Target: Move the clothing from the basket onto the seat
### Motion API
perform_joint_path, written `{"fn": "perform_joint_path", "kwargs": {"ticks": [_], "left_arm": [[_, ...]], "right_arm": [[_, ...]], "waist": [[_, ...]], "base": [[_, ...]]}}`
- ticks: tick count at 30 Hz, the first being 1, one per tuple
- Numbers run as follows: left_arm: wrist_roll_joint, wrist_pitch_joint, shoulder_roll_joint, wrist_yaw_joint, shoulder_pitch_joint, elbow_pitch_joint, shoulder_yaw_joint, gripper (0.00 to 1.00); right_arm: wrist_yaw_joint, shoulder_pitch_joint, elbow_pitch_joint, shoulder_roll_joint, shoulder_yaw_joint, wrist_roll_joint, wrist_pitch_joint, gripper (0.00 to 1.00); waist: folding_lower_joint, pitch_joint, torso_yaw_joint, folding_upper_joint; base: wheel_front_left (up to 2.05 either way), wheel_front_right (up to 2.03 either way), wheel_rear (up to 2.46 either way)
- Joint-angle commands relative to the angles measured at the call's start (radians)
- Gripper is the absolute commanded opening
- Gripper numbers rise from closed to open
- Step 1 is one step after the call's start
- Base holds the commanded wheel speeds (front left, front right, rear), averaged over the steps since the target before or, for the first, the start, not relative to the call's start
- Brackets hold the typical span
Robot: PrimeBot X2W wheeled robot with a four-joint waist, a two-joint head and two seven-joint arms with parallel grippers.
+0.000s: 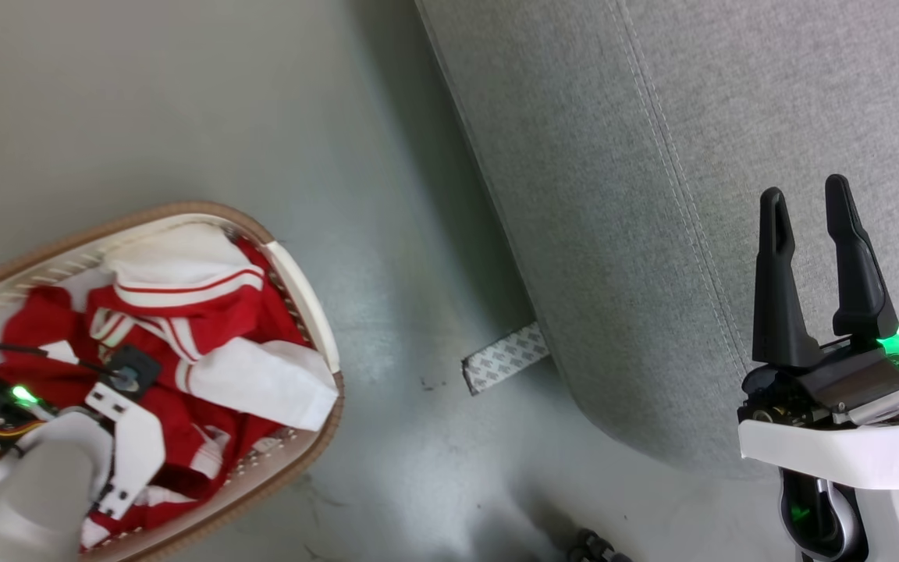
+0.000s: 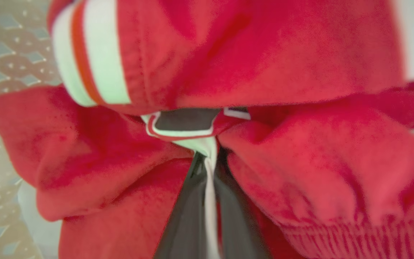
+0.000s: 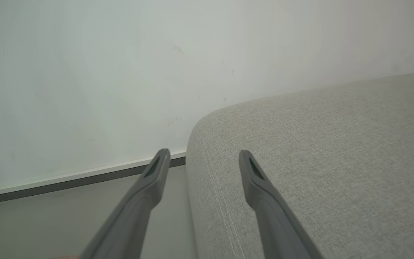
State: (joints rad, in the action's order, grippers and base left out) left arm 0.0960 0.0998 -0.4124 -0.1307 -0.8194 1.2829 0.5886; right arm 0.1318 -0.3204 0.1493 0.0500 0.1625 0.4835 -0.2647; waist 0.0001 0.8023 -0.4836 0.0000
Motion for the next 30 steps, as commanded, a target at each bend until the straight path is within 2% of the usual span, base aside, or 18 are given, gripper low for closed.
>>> {"fn": "perform_joint_path", "kwargs": {"ticks": [1, 10, 15, 23, 27, 30], "left_arm": [[-0.019, 0.014, 0.009, 0.001, 0.010, 0.002, 0.002, 0.00], [-0.082, 0.076, 0.100, 0.012, 0.048, 0.004, -0.020, 0.00], [-0.116, 0.102, 0.159, 0.019, 0.076, 0.005, -0.036, 0.00], [-0.185, 0.150, 0.219, 0.012, 0.126, 0.002, -0.068, 0.00], [-0.219, 0.165, 0.245, 0.007, 0.159, -0.044, -0.081, 0.00], [-0.237, 0.165, 0.255, 0.003, 0.192, -0.148, -0.085, 0.00]], "right_arm": [[-0.002, -0.008, -0.006, 0.001, -0.002, -0.013, 0.000, 1.00], [-0.002, -0.002, -0.041, 0.001, -0.009, -0.071, 0.000, 1.00], [-0.002, 0.018, -0.074, 0.001, -0.005, -0.111, 0.000, 1.00], [-0.002, 0.055, -0.125, 0.002, -0.002, -0.163, 0.001, 1.00], [-0.002, 0.082, -0.147, 0.002, -0.009, -0.157, 0.000, 1.00], [-0.002, 0.106, -0.167, 0.002, -0.009, -0.152, 0.001, 1.00]], "waist": [[-0.0001, -0.019, 0.013, 0.0000], [-0.0001, -0.156, 0.095, 0.0000], [-0.0001, -0.253, 0.161, 0.0000], [-0.0001, -0.411, 0.265, 0.0000], [-0.0001, -0.490, 0.316, 0.0000], [-0.0001, -0.541, 0.354, 0.0000]], "base": [[0.00, 0.00, 0.00], [0.00, 0.00, 0.00], [0.00, 0.00, 0.00], [0.00, 0.00, 0.00], [0.00, 0.00, 0.00], [0.00, 0.00, 0.00]]}}
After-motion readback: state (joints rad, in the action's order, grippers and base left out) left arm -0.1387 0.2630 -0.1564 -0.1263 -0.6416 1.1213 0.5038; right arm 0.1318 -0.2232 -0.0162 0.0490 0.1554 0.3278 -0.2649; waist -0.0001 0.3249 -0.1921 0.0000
